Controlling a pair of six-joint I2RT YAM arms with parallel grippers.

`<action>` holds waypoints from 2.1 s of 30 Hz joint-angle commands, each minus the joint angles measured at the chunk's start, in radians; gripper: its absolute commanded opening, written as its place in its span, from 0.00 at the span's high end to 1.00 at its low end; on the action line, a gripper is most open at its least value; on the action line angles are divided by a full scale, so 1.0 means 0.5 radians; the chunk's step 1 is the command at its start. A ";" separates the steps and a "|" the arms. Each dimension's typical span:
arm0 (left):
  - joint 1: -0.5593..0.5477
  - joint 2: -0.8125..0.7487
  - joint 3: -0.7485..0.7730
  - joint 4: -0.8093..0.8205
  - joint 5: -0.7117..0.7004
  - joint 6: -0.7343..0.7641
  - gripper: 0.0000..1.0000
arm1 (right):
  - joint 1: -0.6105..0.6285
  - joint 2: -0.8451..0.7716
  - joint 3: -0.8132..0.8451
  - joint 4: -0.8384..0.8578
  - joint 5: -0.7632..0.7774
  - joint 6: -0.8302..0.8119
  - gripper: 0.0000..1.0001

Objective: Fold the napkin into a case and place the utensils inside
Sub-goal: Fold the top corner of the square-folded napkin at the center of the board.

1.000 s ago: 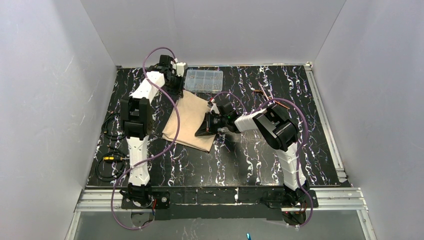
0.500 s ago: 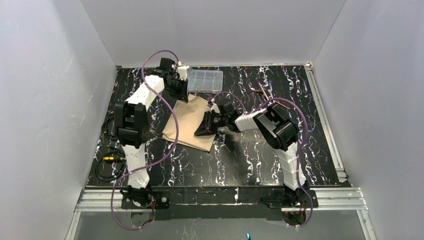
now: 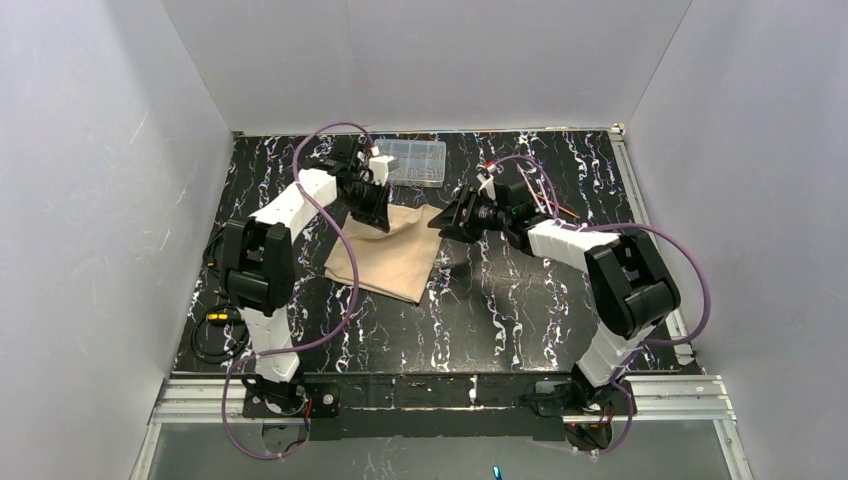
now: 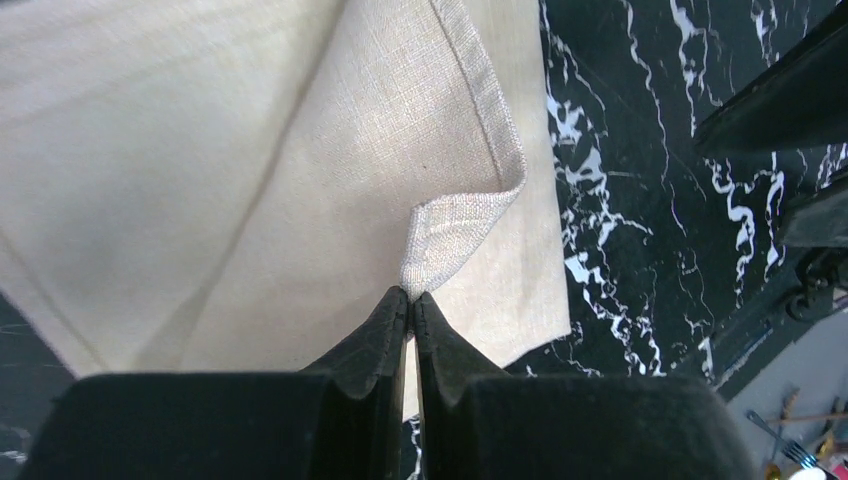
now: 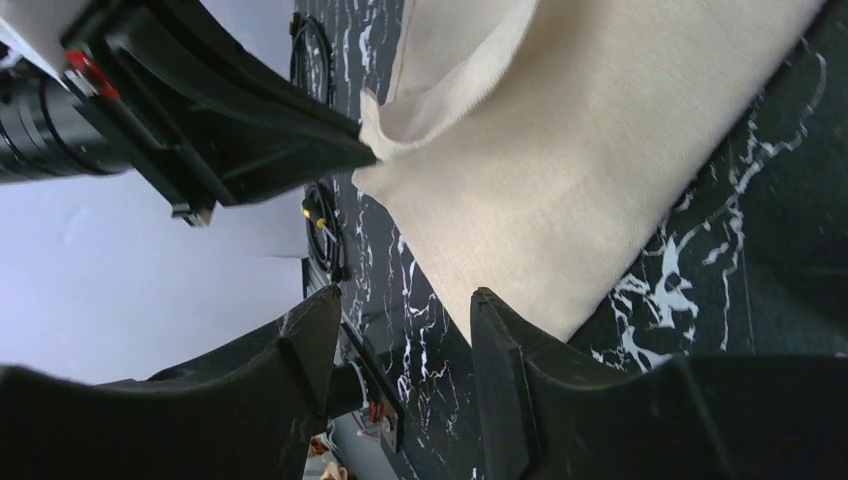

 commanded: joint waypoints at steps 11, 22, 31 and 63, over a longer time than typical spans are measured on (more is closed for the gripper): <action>-0.211 -0.282 -0.327 -0.002 0.160 -0.023 0.99 | -0.069 -0.027 -0.124 -0.199 0.274 0.066 0.42; -0.291 -0.287 -0.454 -0.006 0.155 -0.018 0.98 | -0.146 0.226 0.090 -0.296 0.248 -0.092 0.58; -0.319 -0.289 -0.565 0.031 0.187 -0.079 0.97 | -0.217 0.468 0.455 -0.509 0.204 -0.256 0.63; 0.120 -0.571 -0.593 -0.238 -0.017 0.647 0.70 | -0.220 0.803 1.016 -0.891 0.327 -0.544 0.72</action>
